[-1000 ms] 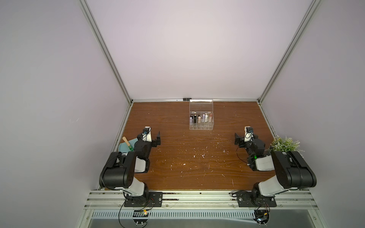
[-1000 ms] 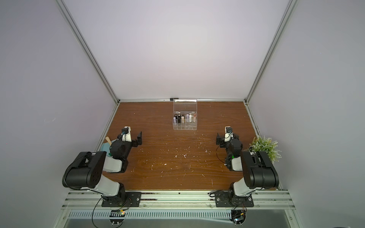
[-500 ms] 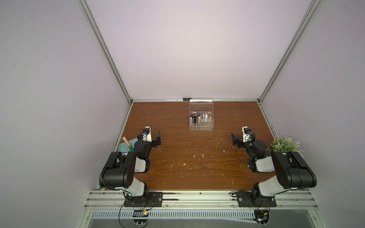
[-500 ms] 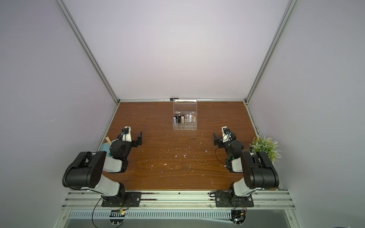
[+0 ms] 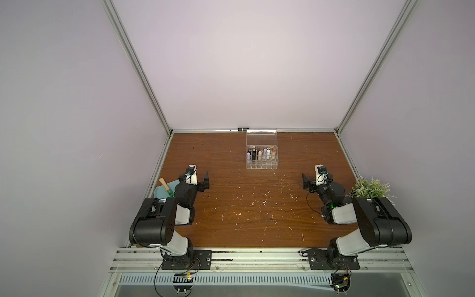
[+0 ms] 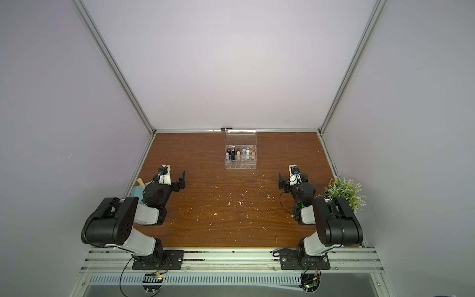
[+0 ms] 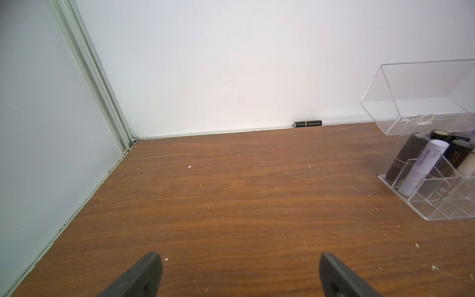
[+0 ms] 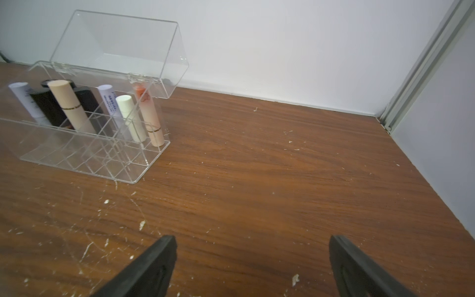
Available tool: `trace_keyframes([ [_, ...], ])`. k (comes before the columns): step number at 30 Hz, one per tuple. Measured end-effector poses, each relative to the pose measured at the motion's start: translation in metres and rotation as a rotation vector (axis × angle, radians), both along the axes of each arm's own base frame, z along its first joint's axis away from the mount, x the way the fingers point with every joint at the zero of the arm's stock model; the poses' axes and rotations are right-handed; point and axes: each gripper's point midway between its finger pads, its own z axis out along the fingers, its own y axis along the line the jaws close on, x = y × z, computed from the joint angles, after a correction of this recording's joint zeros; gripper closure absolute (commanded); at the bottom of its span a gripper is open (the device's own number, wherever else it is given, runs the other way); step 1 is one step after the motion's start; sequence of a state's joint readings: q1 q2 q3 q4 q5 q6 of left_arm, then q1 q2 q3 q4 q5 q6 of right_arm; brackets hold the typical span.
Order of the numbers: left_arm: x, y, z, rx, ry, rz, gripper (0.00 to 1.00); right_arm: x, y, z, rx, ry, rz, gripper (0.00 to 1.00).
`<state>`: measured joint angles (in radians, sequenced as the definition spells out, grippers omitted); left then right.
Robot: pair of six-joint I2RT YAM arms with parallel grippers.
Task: Arrange the lipsticks in the organizer
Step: Reset both arms
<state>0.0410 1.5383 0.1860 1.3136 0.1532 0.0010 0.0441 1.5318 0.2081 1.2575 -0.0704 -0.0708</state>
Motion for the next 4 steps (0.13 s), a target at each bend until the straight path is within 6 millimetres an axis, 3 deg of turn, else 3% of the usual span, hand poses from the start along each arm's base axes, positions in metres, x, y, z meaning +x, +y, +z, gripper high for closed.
trace_keyframes([
  [4,0.0,0.0,0.0,0.0,0.0,0.0,0.01,0.0005,-0.0047,-0.0002,-0.004,0.0,-0.035,0.0],
])
